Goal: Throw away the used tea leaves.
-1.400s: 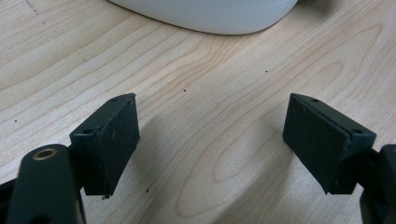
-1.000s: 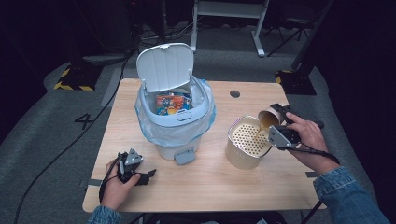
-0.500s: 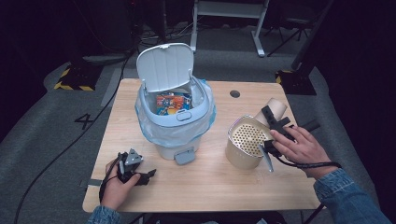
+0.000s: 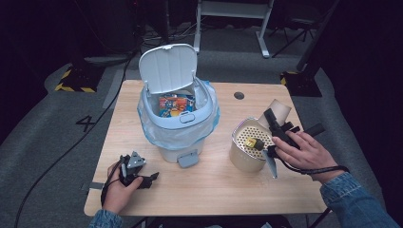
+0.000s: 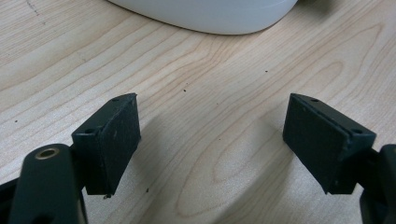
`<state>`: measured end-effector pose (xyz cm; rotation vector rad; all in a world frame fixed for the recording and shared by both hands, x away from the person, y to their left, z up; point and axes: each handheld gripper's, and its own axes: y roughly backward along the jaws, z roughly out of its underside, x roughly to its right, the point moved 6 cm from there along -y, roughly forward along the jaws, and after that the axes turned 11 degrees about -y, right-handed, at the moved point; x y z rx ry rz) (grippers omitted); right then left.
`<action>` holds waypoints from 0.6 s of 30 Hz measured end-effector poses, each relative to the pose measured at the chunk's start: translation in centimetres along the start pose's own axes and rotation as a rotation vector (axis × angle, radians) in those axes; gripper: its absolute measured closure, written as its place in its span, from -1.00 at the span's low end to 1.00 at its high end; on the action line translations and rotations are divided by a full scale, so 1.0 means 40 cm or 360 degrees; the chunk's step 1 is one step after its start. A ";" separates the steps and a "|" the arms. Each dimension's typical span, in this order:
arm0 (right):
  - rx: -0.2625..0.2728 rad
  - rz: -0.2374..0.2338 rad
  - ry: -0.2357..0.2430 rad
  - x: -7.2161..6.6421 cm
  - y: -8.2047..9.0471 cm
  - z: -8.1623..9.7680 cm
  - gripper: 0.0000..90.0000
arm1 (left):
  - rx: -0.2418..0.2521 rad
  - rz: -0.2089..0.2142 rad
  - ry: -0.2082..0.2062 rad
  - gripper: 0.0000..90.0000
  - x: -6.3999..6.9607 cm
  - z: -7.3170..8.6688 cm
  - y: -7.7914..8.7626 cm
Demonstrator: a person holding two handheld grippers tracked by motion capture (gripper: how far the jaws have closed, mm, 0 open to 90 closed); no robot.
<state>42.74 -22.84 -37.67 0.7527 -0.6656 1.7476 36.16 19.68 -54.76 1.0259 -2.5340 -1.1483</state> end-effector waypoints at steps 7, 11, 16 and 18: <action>0.0000 0.0005 -0.0024 0.004 0.001 0.003 -0.30 | 0.0000 0.0000 -0.0001 -0.57 0.000 0.000 0.000; -0.0002 0.0012 -0.0017 0.008 0.003 0.002 -0.30 | 0.0000 0.0000 0.0000 -0.57 0.000 0.000 0.000; 0.0007 0.0005 0.0002 0.007 0.004 0.001 -0.30 | 0.0000 0.0000 -0.0001 -0.57 0.000 0.000 0.000; 0.0007 0.0004 0.0001 0.006 0.004 0.000 -0.30 | 0.0000 0.0000 0.0000 -0.57 0.000 0.000 0.000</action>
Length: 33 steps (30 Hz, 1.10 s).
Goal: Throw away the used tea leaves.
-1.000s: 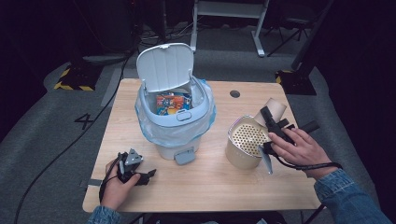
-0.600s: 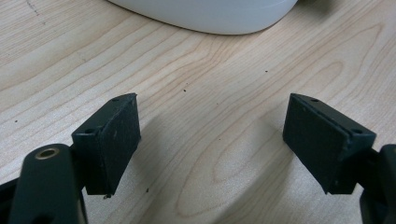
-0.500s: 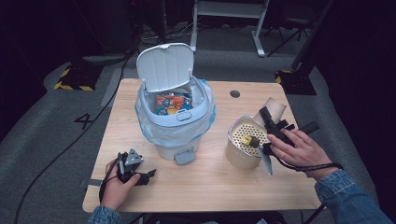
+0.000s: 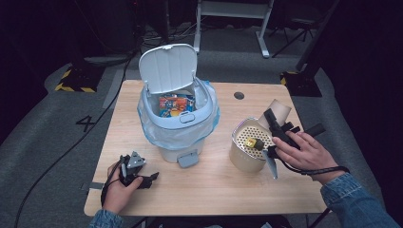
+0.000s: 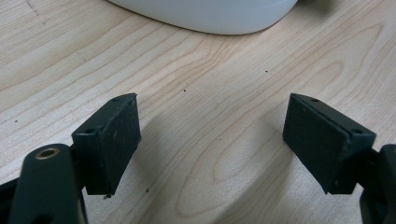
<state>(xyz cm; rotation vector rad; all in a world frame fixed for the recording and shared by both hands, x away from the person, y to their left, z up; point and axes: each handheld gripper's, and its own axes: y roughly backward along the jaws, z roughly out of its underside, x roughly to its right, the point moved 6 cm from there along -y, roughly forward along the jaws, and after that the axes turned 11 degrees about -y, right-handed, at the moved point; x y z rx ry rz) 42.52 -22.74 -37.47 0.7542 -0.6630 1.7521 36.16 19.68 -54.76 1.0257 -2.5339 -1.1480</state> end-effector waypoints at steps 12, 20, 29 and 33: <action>0.0073 -0.0102 -0.0293 0.000 0.000 0.004 -0.31 | 0.0000 0.0000 -0.0001 -0.57 0.000 0.000 0.000; 0.0210 -0.0333 -0.1110 0.010 -0.015 0.051 -0.32 | 0.0000 0.0000 -0.0001 -0.57 0.000 0.000 0.000; 0.0412 -0.0758 -0.2227 -0.015 -0.036 0.083 -0.33 | 0.0000 0.0000 -0.0001 -0.57 0.000 0.000 0.000; 0.0502 -0.0970 -0.2641 -0.033 -0.041 0.089 -0.33 | 0.0000 0.0000 0.0000 -0.57 0.000 0.000 0.000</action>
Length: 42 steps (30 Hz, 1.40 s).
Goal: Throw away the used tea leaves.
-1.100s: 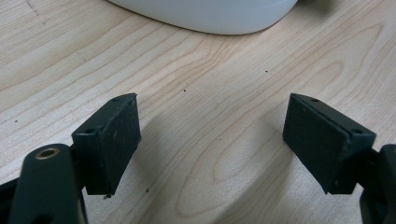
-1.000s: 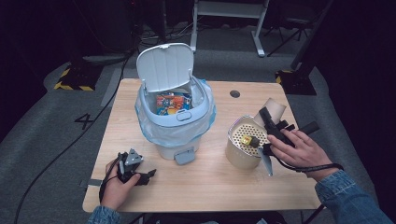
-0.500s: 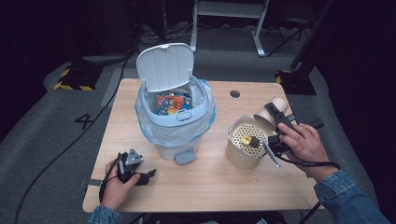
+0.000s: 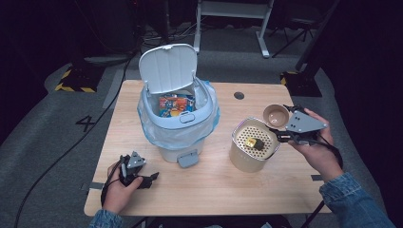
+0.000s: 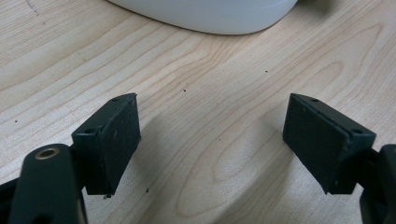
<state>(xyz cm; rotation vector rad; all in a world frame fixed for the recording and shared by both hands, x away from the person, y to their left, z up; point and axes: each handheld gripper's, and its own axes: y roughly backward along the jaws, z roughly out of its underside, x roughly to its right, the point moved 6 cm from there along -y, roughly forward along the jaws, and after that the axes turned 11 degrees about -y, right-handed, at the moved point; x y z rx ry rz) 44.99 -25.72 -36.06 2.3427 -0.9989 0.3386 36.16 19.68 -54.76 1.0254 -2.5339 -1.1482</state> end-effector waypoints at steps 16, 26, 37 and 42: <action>-0.0064 -0.0584 -0.0924 -0.003 -0.006 0.041 -0.34 | 0.0000 0.0000 0.0000 -0.57 0.000 0.000 0.000; -0.0065 -0.0645 -0.0908 -0.004 -0.003 0.032 -0.35 | 0.0000 0.0000 -0.0002 -0.57 0.000 0.000 0.000; -0.0071 -0.0661 -0.0819 0.012 -0.008 -0.029 -0.35 | 0.0000 0.0002 0.0000 -0.57 0.000 0.000 0.000; -0.0039 -0.0664 -0.0807 0.037 -0.012 -0.073 -0.36 | 0.0000 0.0002 -0.0001 -0.57 0.000 0.000 0.000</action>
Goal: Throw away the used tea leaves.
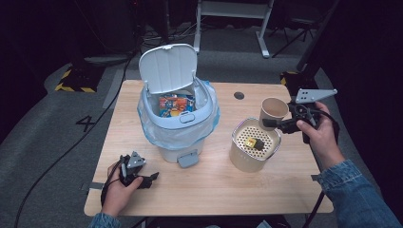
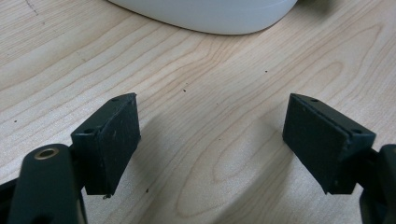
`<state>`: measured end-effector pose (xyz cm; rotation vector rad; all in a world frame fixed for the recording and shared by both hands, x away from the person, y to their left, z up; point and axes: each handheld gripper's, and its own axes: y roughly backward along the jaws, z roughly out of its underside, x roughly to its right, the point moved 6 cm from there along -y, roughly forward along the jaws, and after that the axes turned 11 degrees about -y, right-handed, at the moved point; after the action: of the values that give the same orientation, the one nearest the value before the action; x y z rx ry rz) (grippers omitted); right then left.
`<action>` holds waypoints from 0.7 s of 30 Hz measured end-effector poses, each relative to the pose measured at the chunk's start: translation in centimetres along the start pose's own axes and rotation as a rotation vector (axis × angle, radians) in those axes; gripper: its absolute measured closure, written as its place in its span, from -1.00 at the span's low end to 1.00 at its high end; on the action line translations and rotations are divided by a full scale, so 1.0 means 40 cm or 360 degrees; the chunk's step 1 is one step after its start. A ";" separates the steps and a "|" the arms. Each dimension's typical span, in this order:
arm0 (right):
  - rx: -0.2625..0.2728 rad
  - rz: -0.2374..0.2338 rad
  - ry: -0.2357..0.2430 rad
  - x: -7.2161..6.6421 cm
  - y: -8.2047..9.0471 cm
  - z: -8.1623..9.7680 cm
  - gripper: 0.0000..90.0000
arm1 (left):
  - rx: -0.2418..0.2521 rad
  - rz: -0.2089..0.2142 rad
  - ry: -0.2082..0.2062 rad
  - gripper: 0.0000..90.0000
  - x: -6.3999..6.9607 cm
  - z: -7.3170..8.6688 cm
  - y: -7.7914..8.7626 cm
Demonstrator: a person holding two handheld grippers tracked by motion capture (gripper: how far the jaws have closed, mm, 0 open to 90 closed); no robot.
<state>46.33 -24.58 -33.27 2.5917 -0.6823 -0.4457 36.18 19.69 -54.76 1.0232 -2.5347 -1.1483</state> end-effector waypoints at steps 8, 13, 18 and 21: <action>0.0051 -0.0013 0.0032 -0.020 -0.015 -0.079 -0.36 | -0.0001 0.0007 -0.0016 -0.58 -0.002 0.000 0.000; 0.0073 -0.0020 0.0045 -0.033 -0.026 -0.124 -0.36 | -0.0002 0.0011 -0.0019 -0.58 -0.002 -0.001 -0.001; 0.0091 -0.0021 0.0065 -0.044 -0.048 -0.169 -0.36 | -0.0001 0.0009 -0.0019 -0.59 -0.002 -0.001 -0.001; 0.0098 -0.0022 0.0079 -0.052 -0.066 -0.192 -0.36 | -0.0001 0.0009 -0.0020 -0.59 -0.002 -0.001 -0.001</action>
<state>48.75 -18.98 -27.50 2.6571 -0.6716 -0.3687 36.25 19.70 -54.75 1.0108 -2.5447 -1.1577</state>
